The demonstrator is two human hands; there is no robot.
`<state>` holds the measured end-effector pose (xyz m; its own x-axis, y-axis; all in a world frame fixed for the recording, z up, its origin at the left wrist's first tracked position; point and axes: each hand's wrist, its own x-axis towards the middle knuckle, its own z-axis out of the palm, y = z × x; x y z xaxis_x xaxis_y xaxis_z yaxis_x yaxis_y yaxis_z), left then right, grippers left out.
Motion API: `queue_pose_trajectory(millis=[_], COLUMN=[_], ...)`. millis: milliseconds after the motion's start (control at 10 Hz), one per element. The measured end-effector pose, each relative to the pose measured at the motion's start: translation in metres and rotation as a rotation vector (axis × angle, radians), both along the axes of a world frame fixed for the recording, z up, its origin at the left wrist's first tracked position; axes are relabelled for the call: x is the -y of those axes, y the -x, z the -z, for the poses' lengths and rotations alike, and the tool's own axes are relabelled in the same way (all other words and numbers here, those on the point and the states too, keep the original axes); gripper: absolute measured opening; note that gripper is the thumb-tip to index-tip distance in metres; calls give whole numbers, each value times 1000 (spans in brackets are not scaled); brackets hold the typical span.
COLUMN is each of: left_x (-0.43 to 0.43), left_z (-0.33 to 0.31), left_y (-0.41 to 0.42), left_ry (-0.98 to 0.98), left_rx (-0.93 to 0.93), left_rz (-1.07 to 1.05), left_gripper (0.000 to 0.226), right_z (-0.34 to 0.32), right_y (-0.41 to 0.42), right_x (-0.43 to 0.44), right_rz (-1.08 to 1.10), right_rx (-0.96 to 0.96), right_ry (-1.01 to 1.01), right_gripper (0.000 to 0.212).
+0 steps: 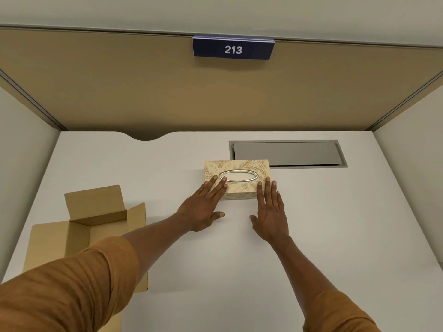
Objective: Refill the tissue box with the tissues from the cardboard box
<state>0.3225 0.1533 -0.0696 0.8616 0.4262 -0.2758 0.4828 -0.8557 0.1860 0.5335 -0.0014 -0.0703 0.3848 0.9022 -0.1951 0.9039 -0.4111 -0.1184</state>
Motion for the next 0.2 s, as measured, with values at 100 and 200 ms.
queue_pose_trajectory(millis=[100, 200], left_x=[5, 7], left_z=[-15, -28], left_y=[4, 10], left_ry=[8, -64], left_rx=[49, 117], left_rz=[-123, -212], left_gripper=[95, 95], right_z=[-12, -19], right_y=[6, 13], right_x=[-3, -7], right_rz=[-2, -19], right_rx=[-25, -34], right_ry=[-38, -168], right_gripper=[111, 108])
